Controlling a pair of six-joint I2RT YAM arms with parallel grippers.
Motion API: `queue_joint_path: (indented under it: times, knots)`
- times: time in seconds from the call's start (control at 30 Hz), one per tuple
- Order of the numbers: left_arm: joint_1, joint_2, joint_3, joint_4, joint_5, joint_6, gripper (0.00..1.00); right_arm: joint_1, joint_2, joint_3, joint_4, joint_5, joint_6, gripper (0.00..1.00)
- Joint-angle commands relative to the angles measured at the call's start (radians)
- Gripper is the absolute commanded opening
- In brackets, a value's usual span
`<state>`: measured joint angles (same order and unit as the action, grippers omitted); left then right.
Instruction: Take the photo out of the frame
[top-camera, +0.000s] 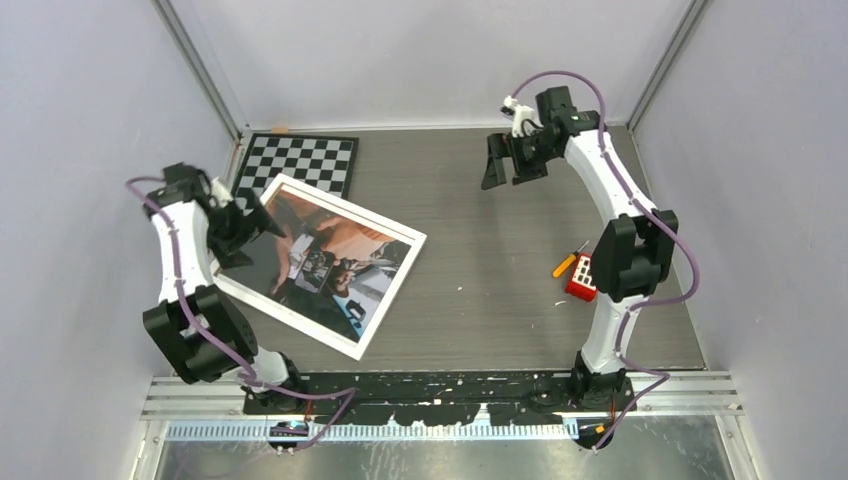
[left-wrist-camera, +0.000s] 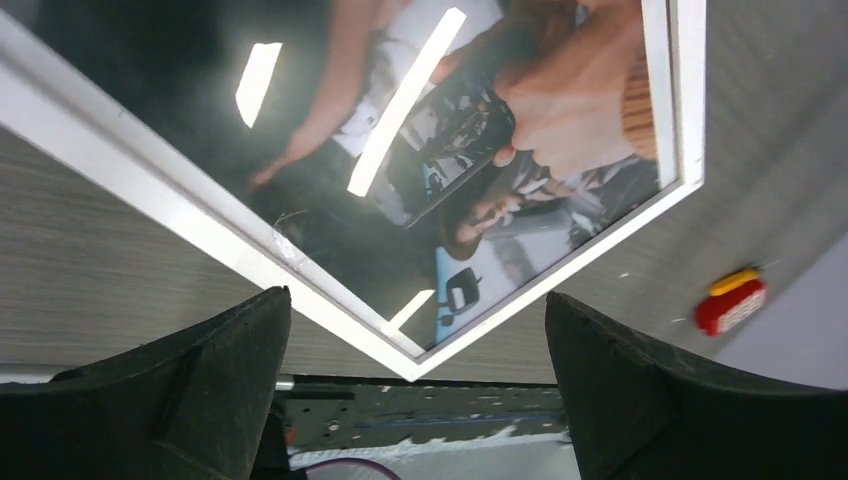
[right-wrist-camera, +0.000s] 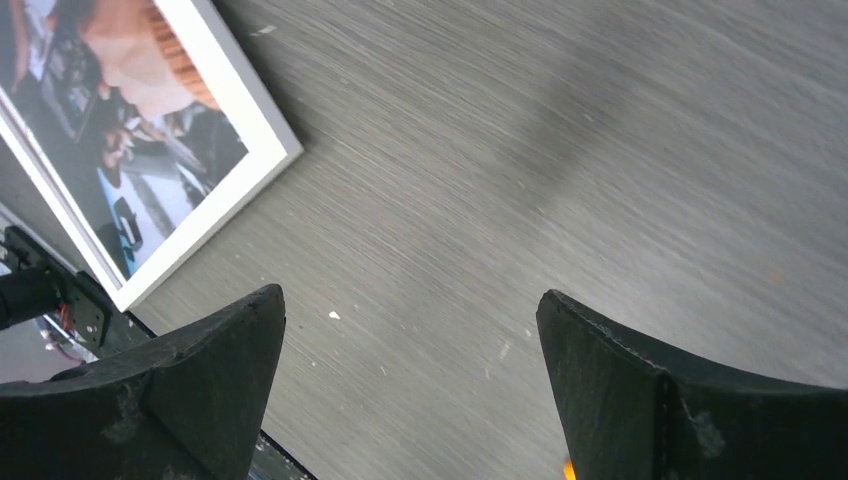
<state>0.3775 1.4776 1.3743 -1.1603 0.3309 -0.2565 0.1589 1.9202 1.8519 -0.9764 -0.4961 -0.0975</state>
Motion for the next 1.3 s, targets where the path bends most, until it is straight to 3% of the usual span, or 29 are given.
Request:
queue_joint_path:
  times: [0.0, 0.17, 0.43, 0.63, 0.87, 1.27]
  knots:
    - [0.231, -0.078, -0.105, -0.002, 0.228, -0.013, 1.00, 0.086, 0.066, 0.108, 0.040, -0.060, -0.015, 1.00]
    - [0.432, -0.139, -0.262, 0.058, 0.326, -0.040, 1.00, 0.178, 0.198, 0.226, 0.048, -0.074, 0.000, 1.00]
    - [0.546, -0.288, -0.438, 0.139, 0.110, -0.140, 1.00, 0.288, 0.368, 0.332, 0.106, -0.083, 0.017, 1.00]
    - [0.552, -0.299, -0.520, 0.246, 0.030, -0.234, 1.00, 0.355, 0.496, 0.440, 0.136, -0.088, 0.047, 1.00]
    - [0.554, -0.244, -0.589, 0.415, -0.044, -0.243, 1.00, 0.400, 0.562, 0.476, 0.186, -0.091, 0.059, 1.00]
    - [0.553, -0.135, -0.758, 0.830, 0.039, -0.284, 0.96, 0.433, 0.647, 0.490, 0.247, -0.061, 0.067, 0.99]
